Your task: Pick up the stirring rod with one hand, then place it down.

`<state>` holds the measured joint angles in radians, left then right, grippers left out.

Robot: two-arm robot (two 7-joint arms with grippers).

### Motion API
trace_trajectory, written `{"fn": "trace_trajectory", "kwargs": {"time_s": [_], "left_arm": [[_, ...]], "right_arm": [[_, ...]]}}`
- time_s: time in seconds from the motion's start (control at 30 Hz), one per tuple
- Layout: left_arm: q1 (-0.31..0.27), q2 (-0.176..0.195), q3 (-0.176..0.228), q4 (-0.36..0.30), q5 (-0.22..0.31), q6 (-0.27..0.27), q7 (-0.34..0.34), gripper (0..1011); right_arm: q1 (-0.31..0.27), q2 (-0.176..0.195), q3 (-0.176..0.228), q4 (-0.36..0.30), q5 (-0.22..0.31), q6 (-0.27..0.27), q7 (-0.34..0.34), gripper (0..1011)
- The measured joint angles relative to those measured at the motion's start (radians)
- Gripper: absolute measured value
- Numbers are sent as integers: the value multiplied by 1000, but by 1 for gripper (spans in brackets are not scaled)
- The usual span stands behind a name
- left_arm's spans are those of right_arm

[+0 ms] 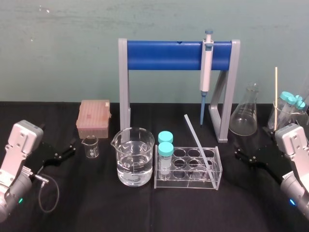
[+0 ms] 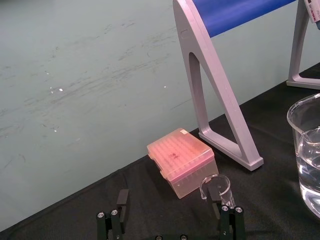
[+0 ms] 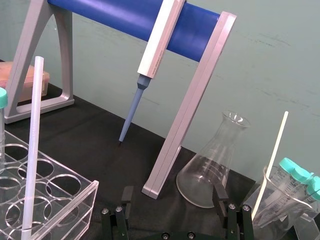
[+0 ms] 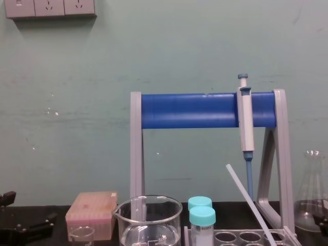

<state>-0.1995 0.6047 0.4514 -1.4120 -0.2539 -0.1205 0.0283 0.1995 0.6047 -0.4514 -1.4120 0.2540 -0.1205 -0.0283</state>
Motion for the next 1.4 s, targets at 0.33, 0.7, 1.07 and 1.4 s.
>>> {"fn": "trace_trajectory", "kwargs": {"time_s": [0.33,0.7,1.07,1.4], "left_arm": [[0,0,0,0,0,0,0,1000],[0,0,0,0,0,0,0,1000],[0,0,0,0,0,0,0,1000],[0,0,0,0,0,0,0,1000]], "right_arm": [[0,0,0,0,0,0,0,1000],[0,0,0,0,0,0,0,1000],[0,0,0,0,0,0,0,1000],[0,0,0,0,0,0,0,1000]]}}
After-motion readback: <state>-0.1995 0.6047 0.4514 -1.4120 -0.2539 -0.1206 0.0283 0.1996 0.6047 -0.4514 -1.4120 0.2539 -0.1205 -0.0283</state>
